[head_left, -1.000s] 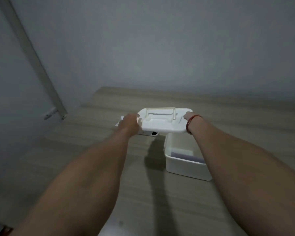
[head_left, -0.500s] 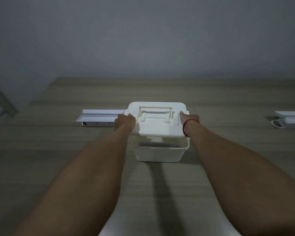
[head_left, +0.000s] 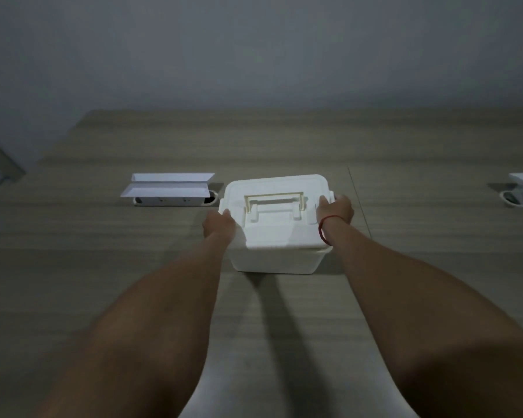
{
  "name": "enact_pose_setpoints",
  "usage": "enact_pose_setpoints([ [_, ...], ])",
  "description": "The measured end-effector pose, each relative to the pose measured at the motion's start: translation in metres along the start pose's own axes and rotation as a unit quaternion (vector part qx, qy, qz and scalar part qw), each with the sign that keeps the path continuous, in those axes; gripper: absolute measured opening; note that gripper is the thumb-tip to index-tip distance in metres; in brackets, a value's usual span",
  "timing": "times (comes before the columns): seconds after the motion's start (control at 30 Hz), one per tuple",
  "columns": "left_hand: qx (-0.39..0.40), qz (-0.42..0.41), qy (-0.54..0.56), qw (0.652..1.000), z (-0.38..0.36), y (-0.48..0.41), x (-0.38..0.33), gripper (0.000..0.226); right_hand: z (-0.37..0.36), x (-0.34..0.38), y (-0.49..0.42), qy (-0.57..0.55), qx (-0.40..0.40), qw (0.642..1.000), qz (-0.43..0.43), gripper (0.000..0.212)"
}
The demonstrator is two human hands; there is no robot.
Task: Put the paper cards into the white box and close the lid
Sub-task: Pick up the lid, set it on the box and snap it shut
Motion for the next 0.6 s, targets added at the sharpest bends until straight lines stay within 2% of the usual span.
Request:
enact_pose_setpoints([
  [0.13, 0.000, 0.004, 0.002, 1.000, -0.006, -0.004, 0.002, 0.045, -0.002, -0.006, -0.003, 0.012, 0.002, 0.999, -0.038, 0.042],
  [0.37, -0.030, -0.022, -0.025, 0.999, -0.005, -0.008, 0.003, 0.045, -0.007, -0.009, -0.003, 0.026, -0.001, 0.998, -0.064, 0.034],
  [0.6, -0.017, -0.016, -0.020, 1.000, -0.010, -0.003, 0.003, 0.046, -0.006, -0.012, 0.001, 0.045, 0.004, 0.995, -0.084, 0.033],
])
Point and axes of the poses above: each hand's wrist, its own y-axis away from the middle knuckle, its own z-axis out of the back of the hand, x = y × z, the point moved 5 cm from there along -y, towards the middle knuckle, and after that the axes turned 4 degrees about z, right-handed, at the moved point
